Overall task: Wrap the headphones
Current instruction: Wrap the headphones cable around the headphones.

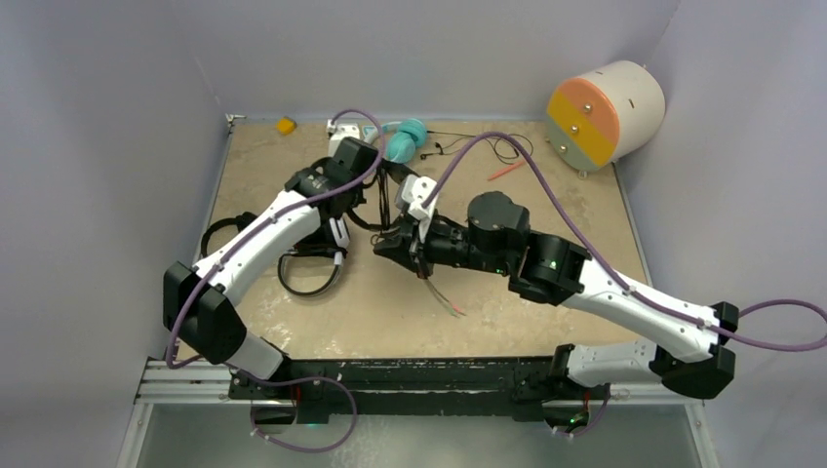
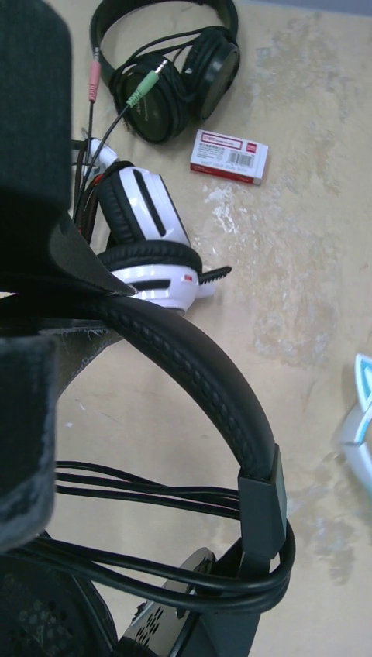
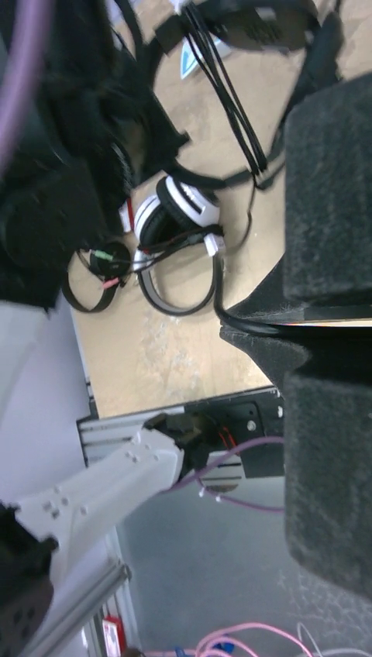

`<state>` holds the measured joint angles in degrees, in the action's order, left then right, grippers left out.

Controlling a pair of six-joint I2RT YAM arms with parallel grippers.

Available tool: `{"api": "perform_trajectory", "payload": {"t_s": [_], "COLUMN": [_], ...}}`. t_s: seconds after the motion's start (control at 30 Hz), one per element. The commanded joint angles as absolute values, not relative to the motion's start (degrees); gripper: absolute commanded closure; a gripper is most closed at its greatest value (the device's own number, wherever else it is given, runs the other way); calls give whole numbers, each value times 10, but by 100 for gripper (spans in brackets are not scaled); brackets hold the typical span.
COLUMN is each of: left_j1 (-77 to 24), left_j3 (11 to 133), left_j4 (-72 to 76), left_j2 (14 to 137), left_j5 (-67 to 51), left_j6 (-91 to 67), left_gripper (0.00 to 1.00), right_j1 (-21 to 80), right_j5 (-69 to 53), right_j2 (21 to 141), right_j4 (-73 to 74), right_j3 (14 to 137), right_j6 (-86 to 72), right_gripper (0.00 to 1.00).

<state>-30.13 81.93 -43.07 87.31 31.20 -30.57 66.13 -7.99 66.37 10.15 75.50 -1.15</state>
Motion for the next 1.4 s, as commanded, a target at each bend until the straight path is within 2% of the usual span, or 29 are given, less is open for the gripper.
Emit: {"api": "perform_trajectory", "payload": {"t_s": [0.0,0.23,0.9,1.07,1.37], "left_j1": [-334,-368,-411,-410,-410], "left_j3": [783,708,638,623,619], "left_j4": [-356,-297,-299,-287,-286], "left_j2": [824,779,729,693,654], "left_j5": [371,360,253,200,47], "left_j6": [-248,-187,-55,-38,-17], "left_gripper": [100,100,100,100,100], "right_j1": [632,536,303,277,195], "right_j5": [-59,-97,-142,-133,-273], "right_j2": [697,695,735,760,840], "right_j4": [151,117,221,228,191], "right_j3": [806,797,848,840,837], "right_j6": [10,-26,-66,-58,-102], "right_gripper": [100,100,100,100,100]}}
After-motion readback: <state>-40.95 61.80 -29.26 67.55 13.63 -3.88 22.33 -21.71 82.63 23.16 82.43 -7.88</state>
